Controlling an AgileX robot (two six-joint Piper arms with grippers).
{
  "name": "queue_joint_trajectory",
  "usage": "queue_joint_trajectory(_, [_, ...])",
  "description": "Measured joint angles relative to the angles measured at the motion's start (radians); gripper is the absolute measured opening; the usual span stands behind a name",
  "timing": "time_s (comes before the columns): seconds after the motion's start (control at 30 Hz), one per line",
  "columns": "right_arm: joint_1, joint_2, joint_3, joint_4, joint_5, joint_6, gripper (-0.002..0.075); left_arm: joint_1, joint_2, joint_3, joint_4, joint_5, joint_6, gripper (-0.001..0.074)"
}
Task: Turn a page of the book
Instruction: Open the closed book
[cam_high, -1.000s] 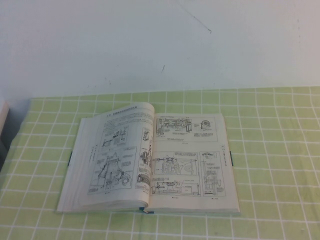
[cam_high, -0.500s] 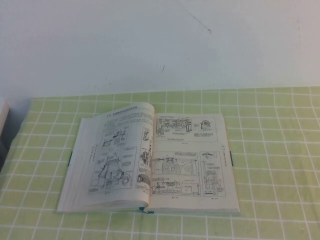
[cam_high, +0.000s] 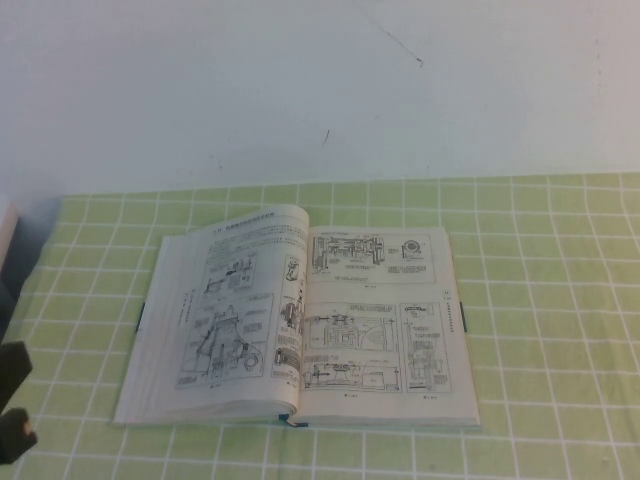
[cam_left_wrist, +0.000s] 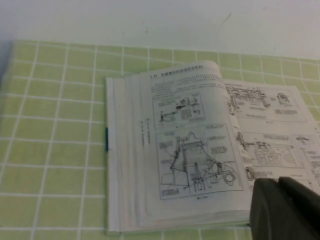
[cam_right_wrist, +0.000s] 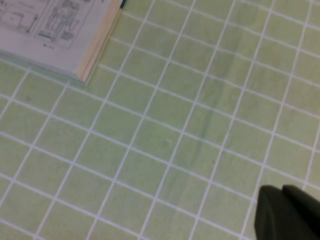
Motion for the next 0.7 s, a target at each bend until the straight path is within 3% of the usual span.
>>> queue_joint_trajectory(0.17, [0.0,0.133,-0.01,0.019,-0.043,-0.047,-0.0003,0.0,0.13,-0.022,-0.227,-0.054,0.18,-0.0004])
queue_joint_trajectory(0.37, [0.0,0.273,-0.013,0.074,-0.109,-0.117,-0.0003,0.0,0.356,-0.165,-0.474,0.072,0.411,-0.0004])
queue_joint_trajectory(0.57, [0.0,0.446,-0.04,0.27,-0.153,-0.202,-0.0003,-0.009,0.636,-0.322,-0.62,0.21,0.548,-0.0004])
queue_joint_trajectory(0.7, [0.0,0.54,-0.06,0.431,-0.2,-0.33,-0.0003,-0.071,0.797,-0.405,-0.649,0.163,0.589,-0.0004])
